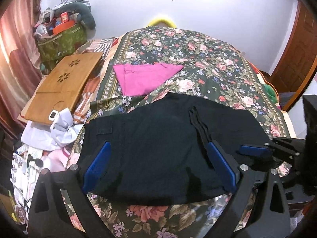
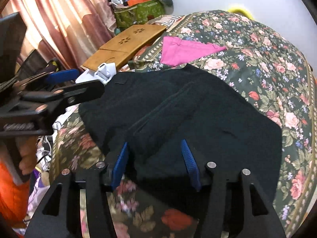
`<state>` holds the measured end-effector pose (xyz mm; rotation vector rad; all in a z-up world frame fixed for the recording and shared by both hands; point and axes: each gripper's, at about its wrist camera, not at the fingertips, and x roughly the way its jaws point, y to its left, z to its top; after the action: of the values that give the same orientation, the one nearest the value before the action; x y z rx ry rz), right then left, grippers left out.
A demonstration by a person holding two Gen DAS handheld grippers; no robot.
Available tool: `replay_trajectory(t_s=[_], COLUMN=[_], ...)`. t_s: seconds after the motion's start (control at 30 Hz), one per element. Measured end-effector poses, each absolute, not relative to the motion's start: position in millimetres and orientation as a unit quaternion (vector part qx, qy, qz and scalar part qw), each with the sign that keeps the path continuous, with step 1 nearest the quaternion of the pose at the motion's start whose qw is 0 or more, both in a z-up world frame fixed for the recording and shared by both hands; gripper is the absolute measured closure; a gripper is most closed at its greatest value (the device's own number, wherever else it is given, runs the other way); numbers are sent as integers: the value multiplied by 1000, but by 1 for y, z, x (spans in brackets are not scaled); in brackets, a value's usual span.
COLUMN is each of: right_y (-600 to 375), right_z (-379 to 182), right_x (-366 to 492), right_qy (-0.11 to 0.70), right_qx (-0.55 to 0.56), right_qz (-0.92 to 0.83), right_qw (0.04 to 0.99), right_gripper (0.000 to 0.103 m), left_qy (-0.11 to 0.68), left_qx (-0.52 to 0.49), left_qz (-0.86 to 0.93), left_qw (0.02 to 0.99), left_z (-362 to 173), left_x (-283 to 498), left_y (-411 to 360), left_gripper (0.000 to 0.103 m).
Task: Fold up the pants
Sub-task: 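Lay the pants down with the left gripper while the right gripper folds the hem over, then press the folded black pants flat with both open grippers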
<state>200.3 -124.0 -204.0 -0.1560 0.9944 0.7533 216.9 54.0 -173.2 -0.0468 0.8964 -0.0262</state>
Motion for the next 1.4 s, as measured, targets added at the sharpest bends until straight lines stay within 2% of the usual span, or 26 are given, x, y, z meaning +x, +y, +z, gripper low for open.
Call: replay_trajectory(t_s=[0.4, 0.57, 0.93, 0.97, 1.03, 1.4], right_y=[-207, -221, -231, -233, -238, -261], right_z=[-166, -190, -263, -266, -266, -263], right_x=[239, 266, 289, 286, 282, 249], right_qy=[413, 444, 532, 531, 530, 519], right_qx=[-39, -25, -16, -13, -9, 11], right_qz=[284, 272, 272, 273, 275, 259], right_qw=[864, 853, 802, 802, 802, 815], right_gripper=[48, 48, 48, 45, 40, 40], left_qy=[436, 470, 565, 569, 563, 544], left_qx=[-8, 12, 35, 39, 48, 83], left_qz=[-66, -107, -102, -102, -104, -97], left_qw=[898, 876, 818, 815, 818, 830], left_z=[-161, -180, -259, -264, -268, -261], left_x=[262, 290, 322, 322, 319, 293], left_y=[8, -21, -52, -52, -52, -47], left_gripper=[5, 5, 5, 4, 2, 0])
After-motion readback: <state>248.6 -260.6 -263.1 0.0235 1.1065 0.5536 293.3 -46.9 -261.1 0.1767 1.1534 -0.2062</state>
